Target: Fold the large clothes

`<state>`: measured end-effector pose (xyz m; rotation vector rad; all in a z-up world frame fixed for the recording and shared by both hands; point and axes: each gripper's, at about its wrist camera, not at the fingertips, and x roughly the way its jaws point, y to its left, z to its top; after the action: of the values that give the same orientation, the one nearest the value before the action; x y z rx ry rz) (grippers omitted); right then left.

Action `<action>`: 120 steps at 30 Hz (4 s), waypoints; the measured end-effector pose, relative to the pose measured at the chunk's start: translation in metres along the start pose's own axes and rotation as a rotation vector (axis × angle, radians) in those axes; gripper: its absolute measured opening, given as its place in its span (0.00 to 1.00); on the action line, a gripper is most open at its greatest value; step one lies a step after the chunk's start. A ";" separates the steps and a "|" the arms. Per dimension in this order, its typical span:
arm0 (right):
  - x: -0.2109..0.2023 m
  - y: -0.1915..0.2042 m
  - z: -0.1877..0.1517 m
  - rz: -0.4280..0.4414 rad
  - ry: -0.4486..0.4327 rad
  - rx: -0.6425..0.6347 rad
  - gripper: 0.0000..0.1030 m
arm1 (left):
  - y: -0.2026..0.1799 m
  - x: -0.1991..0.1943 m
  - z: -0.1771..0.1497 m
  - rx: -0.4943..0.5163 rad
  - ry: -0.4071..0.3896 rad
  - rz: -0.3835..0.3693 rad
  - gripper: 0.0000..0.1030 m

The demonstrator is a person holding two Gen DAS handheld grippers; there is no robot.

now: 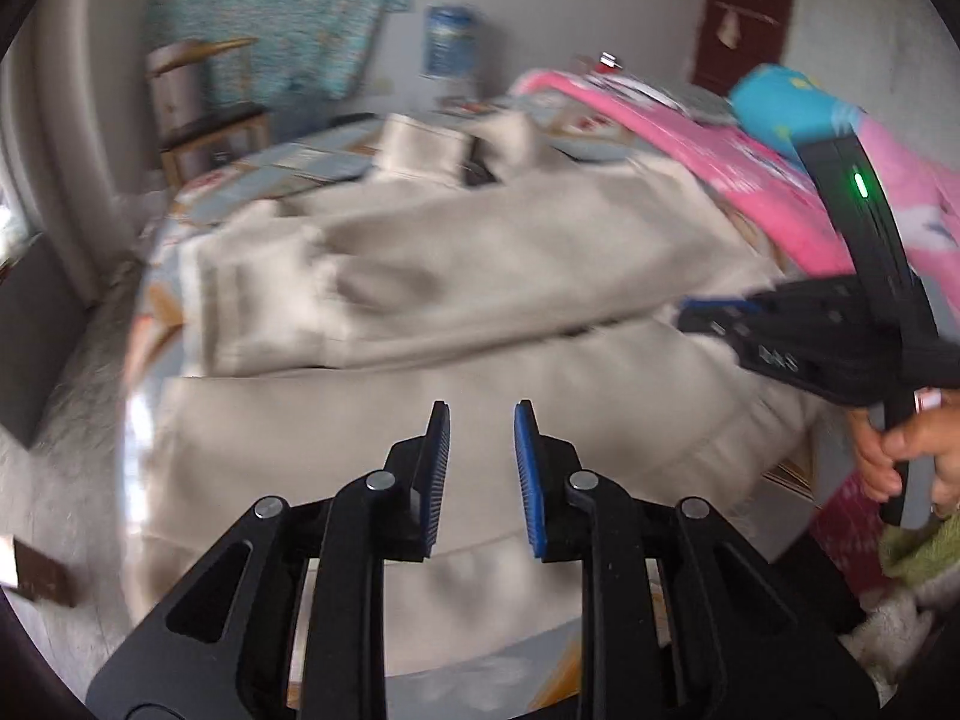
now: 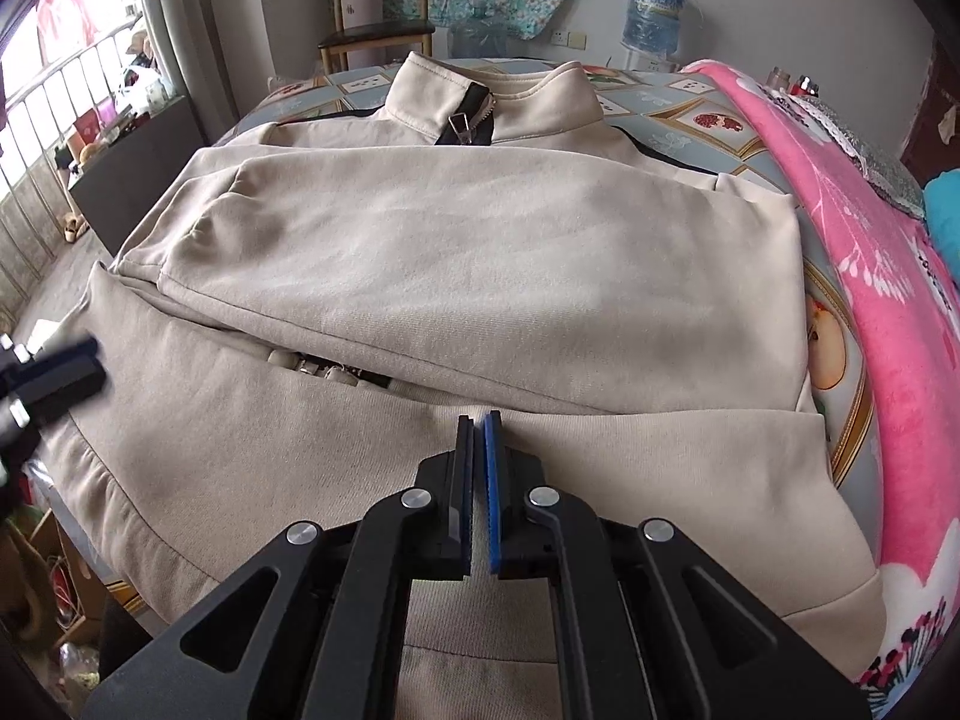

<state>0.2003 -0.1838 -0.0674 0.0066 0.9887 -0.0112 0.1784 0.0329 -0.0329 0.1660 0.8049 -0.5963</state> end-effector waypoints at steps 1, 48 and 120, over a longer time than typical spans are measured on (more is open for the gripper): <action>0.000 -0.001 0.000 0.007 -0.001 0.008 0.03 | -0.010 0.011 -0.002 0.028 0.024 -0.016 0.20; -0.064 0.002 -0.066 0.085 -0.058 -0.083 0.29 | 0.005 0.032 0.002 -0.022 0.073 -0.105 0.20; -0.026 -0.034 -0.051 0.020 -0.019 0.072 0.72 | 0.045 -0.002 -0.028 -0.160 0.114 0.225 0.65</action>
<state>0.1432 -0.2166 -0.0741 0.0821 0.9691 -0.0289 0.1848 0.0808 -0.0539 0.1425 0.9258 -0.3108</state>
